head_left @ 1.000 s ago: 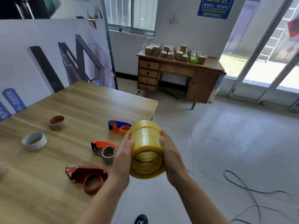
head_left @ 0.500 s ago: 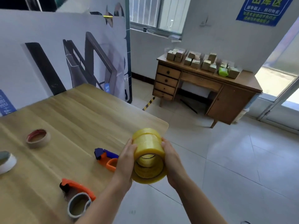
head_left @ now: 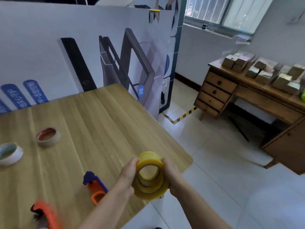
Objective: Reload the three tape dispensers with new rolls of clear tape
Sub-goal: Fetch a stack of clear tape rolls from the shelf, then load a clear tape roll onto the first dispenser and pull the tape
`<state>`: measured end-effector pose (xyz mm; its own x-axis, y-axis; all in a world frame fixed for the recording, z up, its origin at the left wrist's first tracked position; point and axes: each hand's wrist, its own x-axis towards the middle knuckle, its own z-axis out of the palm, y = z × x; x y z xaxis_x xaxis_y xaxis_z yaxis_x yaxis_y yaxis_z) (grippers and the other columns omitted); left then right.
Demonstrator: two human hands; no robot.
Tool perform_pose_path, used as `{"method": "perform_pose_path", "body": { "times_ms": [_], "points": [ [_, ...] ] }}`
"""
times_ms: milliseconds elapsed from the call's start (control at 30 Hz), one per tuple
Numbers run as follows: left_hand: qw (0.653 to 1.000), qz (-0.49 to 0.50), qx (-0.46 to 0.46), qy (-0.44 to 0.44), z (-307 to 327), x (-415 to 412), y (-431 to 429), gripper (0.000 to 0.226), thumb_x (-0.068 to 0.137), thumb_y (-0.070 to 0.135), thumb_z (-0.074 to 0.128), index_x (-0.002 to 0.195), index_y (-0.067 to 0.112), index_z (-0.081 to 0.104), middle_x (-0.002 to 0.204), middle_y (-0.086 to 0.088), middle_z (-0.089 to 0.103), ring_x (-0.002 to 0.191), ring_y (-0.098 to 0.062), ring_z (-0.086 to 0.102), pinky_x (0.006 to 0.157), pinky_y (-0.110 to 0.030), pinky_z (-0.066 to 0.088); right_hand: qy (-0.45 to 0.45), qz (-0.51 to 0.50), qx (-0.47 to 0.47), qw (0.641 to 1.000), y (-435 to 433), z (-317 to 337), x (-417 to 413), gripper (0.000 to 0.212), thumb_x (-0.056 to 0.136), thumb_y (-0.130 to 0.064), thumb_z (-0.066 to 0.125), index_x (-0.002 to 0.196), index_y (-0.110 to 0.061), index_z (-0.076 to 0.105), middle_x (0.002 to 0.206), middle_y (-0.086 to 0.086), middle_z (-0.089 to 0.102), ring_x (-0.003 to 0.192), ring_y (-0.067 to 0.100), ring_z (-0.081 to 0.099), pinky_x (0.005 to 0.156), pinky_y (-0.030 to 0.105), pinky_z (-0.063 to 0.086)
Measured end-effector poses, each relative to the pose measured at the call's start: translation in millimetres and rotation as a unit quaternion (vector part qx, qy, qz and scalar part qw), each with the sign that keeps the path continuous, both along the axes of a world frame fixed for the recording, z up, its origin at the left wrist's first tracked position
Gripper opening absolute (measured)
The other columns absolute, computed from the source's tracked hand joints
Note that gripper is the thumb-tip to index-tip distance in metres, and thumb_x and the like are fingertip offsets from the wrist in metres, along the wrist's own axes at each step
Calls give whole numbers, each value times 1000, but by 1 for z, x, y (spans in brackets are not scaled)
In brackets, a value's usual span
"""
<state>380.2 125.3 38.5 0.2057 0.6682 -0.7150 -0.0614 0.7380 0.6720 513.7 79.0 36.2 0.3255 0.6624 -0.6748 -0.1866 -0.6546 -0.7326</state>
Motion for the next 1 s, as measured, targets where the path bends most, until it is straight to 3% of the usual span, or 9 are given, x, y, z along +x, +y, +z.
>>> {"method": "perform_pose_path", "body": {
  "times_ms": [167, 267, 333, 467, 567, 700, 767, 867, 1000],
  "points": [
    [995, 64, -72, 22, -17, 31, 28, 27, 88, 33, 53, 70, 15, 61, 70, -11, 61, 69, -27, 58, 72, -32, 50, -19, 80, -73, 994, 41, -18, 39, 37, 96, -48, 32, 103, -21, 55, 96, 6, 60, 85, 21, 57, 72, 35, 48],
    [991, 85, -104, 25, -21, 41, 41, 32, 92, 37, 50, 89, 10, 66, 90, -15, 68, 88, -30, 64, 84, -37, 52, 11, 112, -111, 987, 62, -22, 49, 57, 96, -61, 27, 126, -18, 50, 118, 12, 61, 98, 28, 61, 66, 35, 49],
    [987, 96, -124, 34, -25, 45, 51, 40, 95, 41, 47, 102, 7, 66, 97, -16, 71, 98, -31, 64, 89, -41, 52, 20, 128, -134, 983, 75, -23, 54, 75, 91, -71, 22, 141, -18, 40, 136, 17, 54, 112, 33, 59, 71, 40, 52],
    [982, 111, -145, 56, -28, 48, 67, 40, 95, 43, 47, 95, 8, 67, 60, -8, 71, 73, -24, 63, 57, -30, 47, 36, 157, -138, 977, 95, -27, 55, 88, 83, -81, 17, 140, -18, 40, 130, 16, 55, 103, 32, 58, 77, 47, 52],
    [982, 98, -153, 47, -31, 49, 75, 50, 89, 55, 52, 110, 11, 65, 85, -11, 73, 83, -28, 66, 70, -35, 51, 15, 173, -142, 975, 104, -32, 57, 93, 73, -89, 18, 129, -21, 47, 118, 14, 58, 114, 36, 58, 90, 52, 52],
    [989, 54, -139, 6, -39, 46, 82, 65, 78, 71, 56, 112, 15, 65, 106, -13, 73, 103, -31, 66, 96, -45, 49, -31, 204, -135, 969, 109, -40, 61, 106, 61, -94, 38, 139, -23, 43, 142, 10, 49, 129, 37, 46, 93, 50, 44],
    [994, 55, -97, 0, -44, 47, 82, 55, 84, 49, 65, 128, 16, 57, 117, -12, 68, 110, -30, 63, 99, -46, 48, -57, 217, -100, 969, 108, -43, 64, 101, 58, -90, 51, 132, -21, 53, 130, 5, 60, 118, 28, 55, 86, 41, 47],
    [996, 50, -31, 67, -46, 52, 74, 63, 91, 17, 62, 147, 25, 34, 138, -7, 53, 125, -25, 51, 105, -42, 41, -134, 228, 7, 964, 104, -46, 62, 84, 68, -74, 65, 133, -23, 53, 121, -1, 64, 106, 15, 61, 78, 28, 48],
    [983, 13, 27, 179, -44, 55, 67, 56, 95, 30, 53, 147, 34, 32, 147, 0, 44, 131, -24, 43, 92, -37, 40, -400, 293, 129, 859, 101, -47, 56, 51, 87, -40, 64, 136, -29, 51, 130, 1, 53, 116, 18, 49, 90, 28, 44]
  ]
}}
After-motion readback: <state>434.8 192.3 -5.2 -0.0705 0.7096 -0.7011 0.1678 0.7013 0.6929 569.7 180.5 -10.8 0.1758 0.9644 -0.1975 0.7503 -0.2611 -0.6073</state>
